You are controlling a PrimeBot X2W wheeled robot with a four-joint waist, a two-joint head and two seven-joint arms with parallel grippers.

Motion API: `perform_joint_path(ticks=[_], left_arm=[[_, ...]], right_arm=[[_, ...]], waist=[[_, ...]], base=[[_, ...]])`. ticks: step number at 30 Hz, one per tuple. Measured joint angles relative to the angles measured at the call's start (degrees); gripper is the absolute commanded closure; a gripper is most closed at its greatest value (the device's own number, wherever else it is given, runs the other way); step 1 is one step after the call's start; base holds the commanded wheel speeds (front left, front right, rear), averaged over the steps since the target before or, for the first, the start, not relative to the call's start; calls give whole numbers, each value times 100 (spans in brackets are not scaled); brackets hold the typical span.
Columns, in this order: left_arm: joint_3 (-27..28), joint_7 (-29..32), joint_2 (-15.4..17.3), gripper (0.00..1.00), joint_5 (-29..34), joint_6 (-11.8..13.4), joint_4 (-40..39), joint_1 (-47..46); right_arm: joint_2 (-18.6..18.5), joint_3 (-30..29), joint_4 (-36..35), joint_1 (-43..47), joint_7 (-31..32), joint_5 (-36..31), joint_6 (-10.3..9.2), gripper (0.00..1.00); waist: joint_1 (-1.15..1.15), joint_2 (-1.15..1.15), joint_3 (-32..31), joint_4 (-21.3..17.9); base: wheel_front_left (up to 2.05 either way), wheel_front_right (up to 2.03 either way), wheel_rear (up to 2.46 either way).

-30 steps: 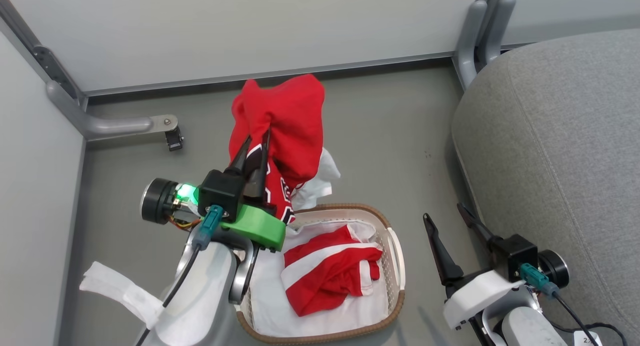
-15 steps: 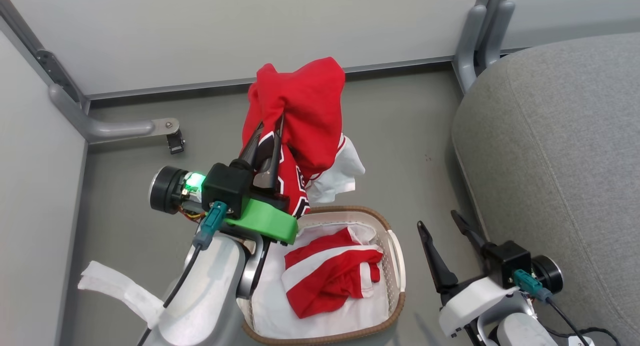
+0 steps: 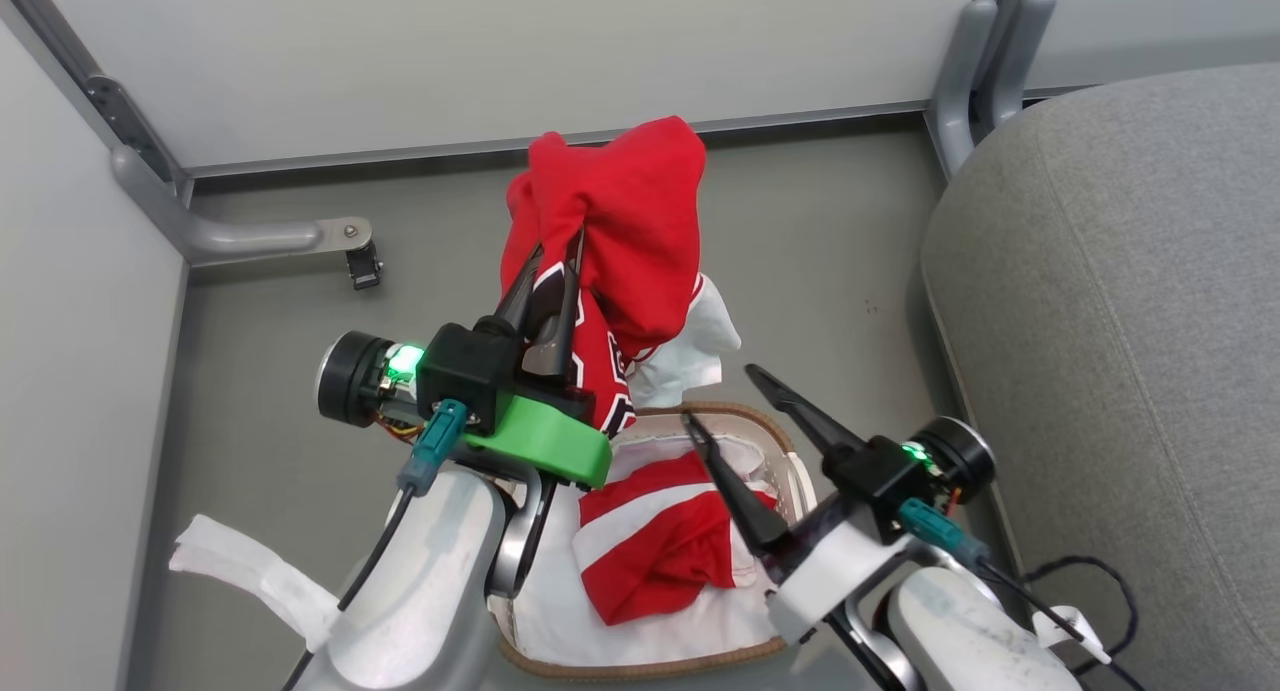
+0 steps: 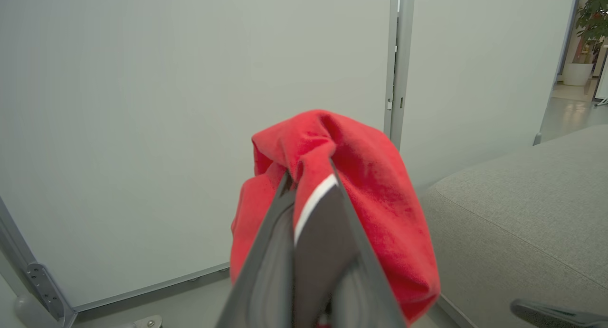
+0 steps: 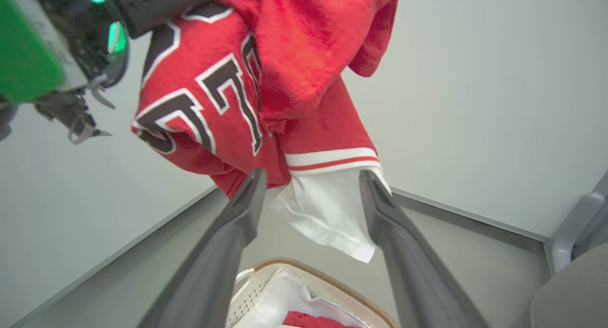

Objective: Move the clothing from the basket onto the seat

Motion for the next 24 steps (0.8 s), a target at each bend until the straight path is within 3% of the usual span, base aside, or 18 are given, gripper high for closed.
perform_joint_path(ticks=[12,24], left_arm=[[-148,1,-1,100,-136,77,11,-116],[-327,0,-1,100,-304,107,12,-191]], right_arm=[[2,1032,233,-592,0,132,0,0],[81,961,419,-829,0,-192,0,0]], waist=[[0,0,47,144],[0,0,93,215]], base=[[0,0,0],[0,0,0]])
